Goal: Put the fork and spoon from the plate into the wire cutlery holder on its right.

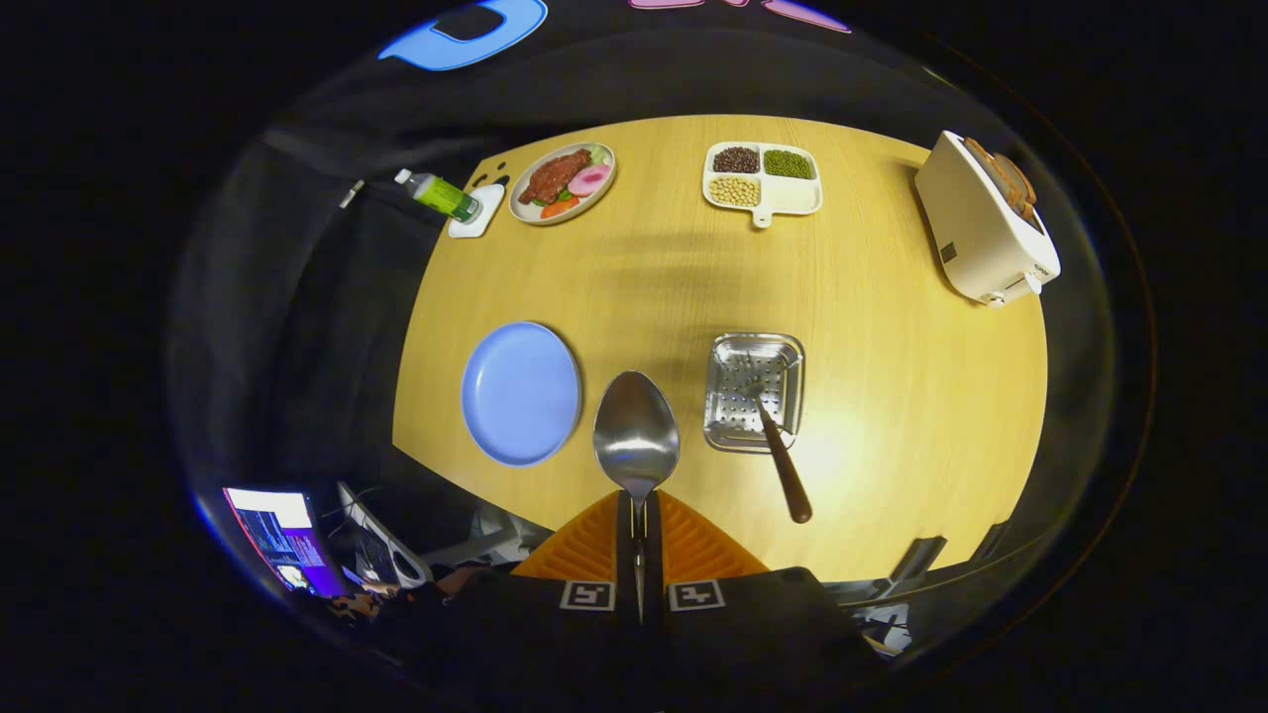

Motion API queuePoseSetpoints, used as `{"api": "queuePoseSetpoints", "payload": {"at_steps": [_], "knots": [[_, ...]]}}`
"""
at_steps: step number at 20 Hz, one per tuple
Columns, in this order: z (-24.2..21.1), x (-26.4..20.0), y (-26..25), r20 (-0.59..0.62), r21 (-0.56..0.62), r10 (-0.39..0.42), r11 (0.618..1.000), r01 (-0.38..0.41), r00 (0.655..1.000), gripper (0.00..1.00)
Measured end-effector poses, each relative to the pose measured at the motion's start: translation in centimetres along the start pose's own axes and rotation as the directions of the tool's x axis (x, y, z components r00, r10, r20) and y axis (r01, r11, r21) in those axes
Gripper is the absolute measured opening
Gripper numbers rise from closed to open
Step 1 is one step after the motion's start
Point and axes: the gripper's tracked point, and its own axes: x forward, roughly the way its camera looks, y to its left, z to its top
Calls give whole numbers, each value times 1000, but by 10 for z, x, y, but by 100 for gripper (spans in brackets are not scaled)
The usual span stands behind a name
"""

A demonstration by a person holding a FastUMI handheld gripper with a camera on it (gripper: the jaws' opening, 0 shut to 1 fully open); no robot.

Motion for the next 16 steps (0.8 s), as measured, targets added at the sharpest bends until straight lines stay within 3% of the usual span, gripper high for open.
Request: {"api": "queuePoseSetpoints", "payload": {"at_steps": [6,16], "knots": [[4,19,-40,-231,-77,-65,996,48,971,5],[16,67,-73,-530,-173,-147,983,63,835,5]]}}
